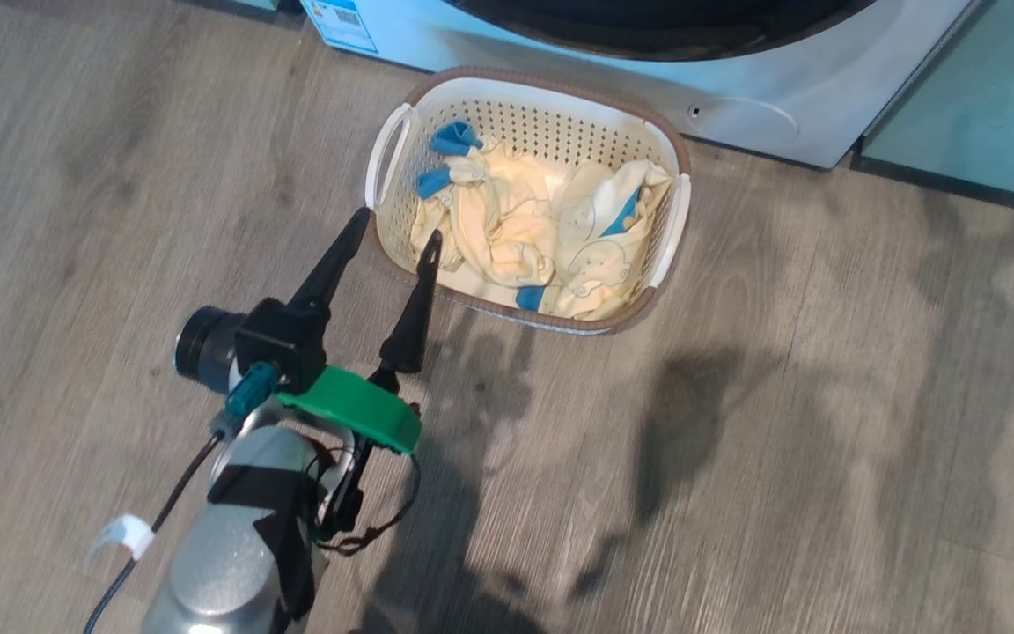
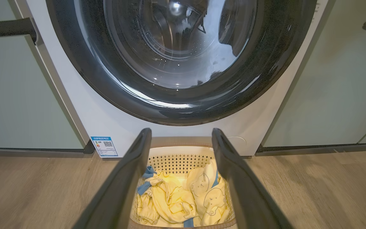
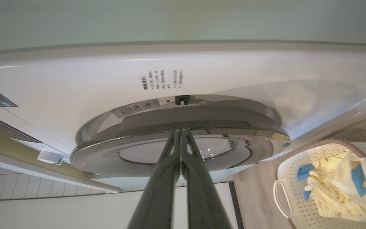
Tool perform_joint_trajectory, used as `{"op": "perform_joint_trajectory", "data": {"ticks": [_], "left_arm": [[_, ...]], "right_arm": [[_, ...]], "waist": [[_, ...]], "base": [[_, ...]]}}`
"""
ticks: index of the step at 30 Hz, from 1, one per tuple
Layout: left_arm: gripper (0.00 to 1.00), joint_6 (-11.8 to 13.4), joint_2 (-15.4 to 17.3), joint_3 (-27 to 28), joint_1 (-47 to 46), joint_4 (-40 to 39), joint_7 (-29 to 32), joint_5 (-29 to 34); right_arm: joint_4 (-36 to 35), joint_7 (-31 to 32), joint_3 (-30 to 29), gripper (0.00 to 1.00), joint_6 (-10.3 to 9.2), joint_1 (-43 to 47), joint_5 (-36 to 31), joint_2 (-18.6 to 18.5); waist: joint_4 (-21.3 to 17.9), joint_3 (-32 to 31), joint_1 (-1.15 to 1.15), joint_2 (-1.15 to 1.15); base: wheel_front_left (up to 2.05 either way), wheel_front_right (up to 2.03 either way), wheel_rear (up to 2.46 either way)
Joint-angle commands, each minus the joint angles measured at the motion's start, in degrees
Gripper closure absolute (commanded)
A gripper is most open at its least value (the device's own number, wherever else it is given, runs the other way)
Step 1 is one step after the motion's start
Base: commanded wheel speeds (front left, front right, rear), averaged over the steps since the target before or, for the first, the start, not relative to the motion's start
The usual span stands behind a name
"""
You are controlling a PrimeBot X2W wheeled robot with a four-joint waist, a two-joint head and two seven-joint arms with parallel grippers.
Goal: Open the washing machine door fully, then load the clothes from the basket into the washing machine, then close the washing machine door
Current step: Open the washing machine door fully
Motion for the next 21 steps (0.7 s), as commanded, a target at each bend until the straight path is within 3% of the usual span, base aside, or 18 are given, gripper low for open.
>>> {"op": "perform_joint_trajectory", "data": {"ticks": [1, 21], "left_arm": [[0.0, -0.2, 0.7, 1.7, -2.0, -1.9, -0.3, -0.4], [0.0, 0.6, 0.6, -1.0, -3.8, -2.7, -0.3, -2.3]], "right_arm": [[-1.2, 1.1, 0.8, 1.0, -0.15, -3.2, 0.6, -0.2], [15.1, 6.7, 3.6, 1.0, -0.15, -26.4, -4.5, -2.3]], "waist": [[0.2, 0.4, 0.0, 0.0], [3.5, 4.3, 0.0, 0.0]], "base": [[0.0, 0.0, 0.0], [0.0, 0.0, 0.0]]}}
